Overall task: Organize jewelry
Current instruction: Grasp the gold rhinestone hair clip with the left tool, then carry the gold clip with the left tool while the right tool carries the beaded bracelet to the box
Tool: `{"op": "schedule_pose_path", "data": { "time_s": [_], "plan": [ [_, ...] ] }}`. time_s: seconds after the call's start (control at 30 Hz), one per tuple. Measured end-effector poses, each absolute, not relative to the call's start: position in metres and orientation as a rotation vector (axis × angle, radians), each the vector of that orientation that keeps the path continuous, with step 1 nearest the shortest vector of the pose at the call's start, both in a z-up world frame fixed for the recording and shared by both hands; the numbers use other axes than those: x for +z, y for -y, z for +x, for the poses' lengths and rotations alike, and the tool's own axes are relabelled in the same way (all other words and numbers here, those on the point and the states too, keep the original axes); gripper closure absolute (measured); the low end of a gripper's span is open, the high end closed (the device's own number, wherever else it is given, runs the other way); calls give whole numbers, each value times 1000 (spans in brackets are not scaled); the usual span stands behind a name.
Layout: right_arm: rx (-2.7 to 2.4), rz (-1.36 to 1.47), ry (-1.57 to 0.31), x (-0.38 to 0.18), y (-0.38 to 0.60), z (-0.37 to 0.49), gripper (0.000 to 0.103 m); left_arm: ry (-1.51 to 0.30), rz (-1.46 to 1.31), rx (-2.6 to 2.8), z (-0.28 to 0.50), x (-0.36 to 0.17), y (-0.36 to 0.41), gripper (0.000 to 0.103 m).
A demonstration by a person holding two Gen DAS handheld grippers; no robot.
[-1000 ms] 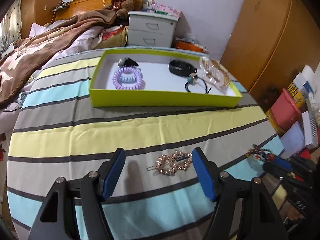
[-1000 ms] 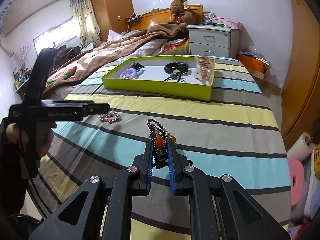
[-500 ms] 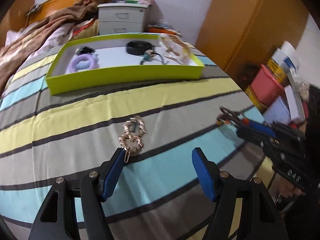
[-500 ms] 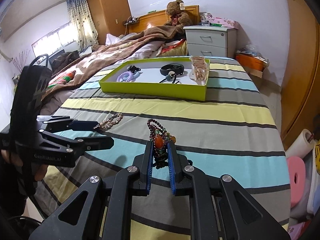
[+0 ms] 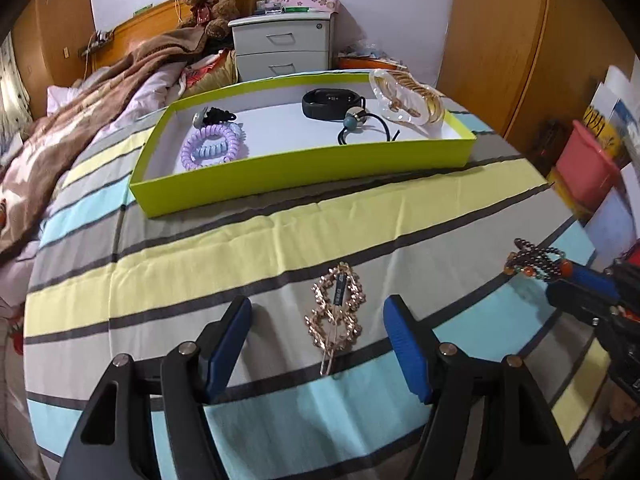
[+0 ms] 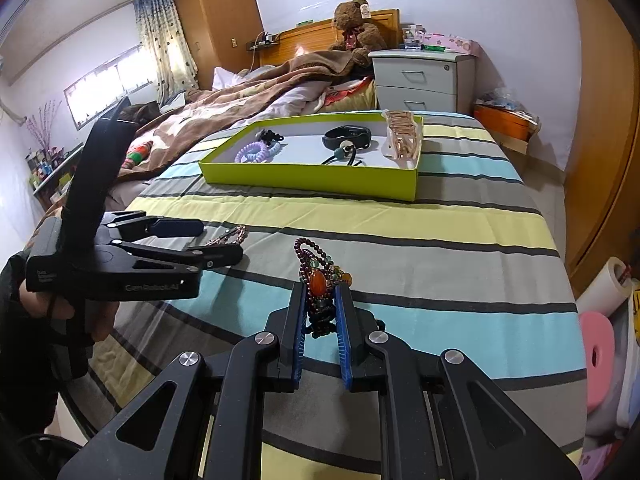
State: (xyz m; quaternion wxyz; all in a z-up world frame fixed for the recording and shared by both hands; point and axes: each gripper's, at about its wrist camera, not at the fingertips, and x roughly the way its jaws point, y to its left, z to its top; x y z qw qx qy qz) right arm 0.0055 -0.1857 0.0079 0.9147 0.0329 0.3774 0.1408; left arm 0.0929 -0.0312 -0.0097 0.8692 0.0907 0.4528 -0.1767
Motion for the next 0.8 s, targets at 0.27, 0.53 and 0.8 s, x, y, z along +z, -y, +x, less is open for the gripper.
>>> {"op": "schedule_pose_path", "data": {
  "time_s": [0.27,0.53,0.8],
  "plan": [
    [294,68,-777,9,185,5,89,-943,196,-365,92,-7,33,53],
    [295,63,-779,9,183,5,89,-935,207,-373,89,-5,38,76],
    [288,59,-774,10,183,6,89,-934,190,-370,89,-5,35,76]
  ]
}}
